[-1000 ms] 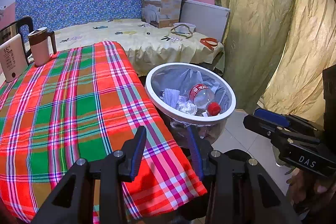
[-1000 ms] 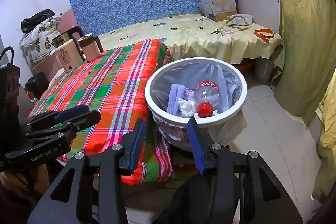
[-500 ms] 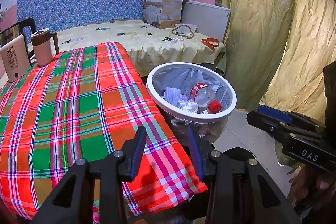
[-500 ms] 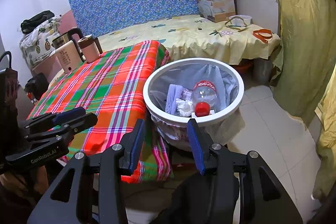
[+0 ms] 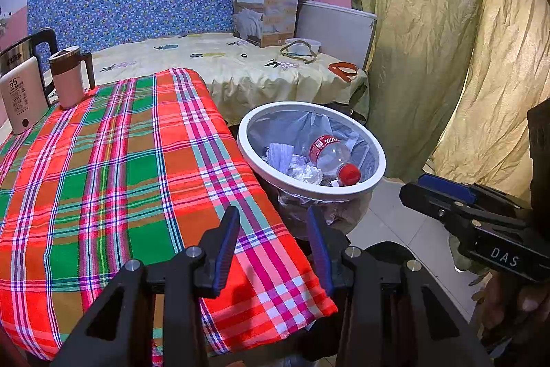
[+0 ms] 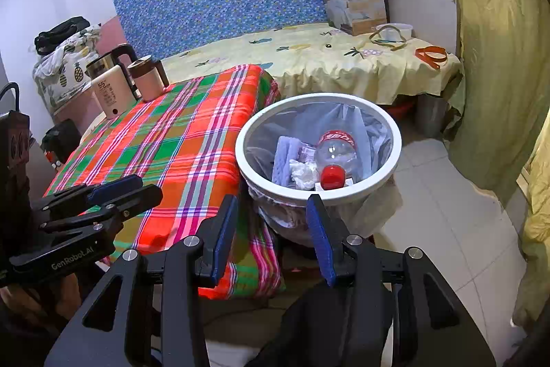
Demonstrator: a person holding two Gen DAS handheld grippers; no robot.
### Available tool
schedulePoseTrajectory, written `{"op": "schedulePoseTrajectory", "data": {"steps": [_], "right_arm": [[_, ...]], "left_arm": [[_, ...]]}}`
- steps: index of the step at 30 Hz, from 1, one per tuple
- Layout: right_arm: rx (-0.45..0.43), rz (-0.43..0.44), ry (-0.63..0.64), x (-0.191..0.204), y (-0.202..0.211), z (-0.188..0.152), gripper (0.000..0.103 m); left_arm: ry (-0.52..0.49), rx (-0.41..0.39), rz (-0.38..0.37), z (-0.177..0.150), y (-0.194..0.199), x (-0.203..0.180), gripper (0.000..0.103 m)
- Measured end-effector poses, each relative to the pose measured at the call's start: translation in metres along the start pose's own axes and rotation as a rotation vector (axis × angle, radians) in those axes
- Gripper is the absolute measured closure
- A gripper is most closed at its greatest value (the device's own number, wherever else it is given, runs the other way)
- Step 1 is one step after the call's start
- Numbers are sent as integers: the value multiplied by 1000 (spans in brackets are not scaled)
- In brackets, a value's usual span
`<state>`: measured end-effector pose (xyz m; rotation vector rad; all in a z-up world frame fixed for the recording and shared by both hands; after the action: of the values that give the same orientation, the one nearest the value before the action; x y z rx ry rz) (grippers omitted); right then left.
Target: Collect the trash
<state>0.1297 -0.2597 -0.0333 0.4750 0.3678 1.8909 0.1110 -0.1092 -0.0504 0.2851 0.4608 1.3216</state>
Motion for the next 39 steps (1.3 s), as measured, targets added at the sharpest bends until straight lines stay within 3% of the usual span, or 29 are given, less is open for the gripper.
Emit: {"op": "schedulePoseTrajectory", "data": {"steps": [39], "right_arm": [[-3,2,2,3,0,2,59]], "left_arm": [[3,0,33,-1,3,2,61]]}}
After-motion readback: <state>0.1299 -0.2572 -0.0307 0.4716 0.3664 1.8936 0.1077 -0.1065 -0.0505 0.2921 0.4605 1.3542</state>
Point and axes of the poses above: each gripper's, at about its wrist camera, not at the fingertips, and y roughly against the way its jaws point, x to its left, z to its top, the point moved 8 cm from there along -y, roughly the way its jaws point, and after that the axes turned 12 degrees about -x, right-handed, at the moved point
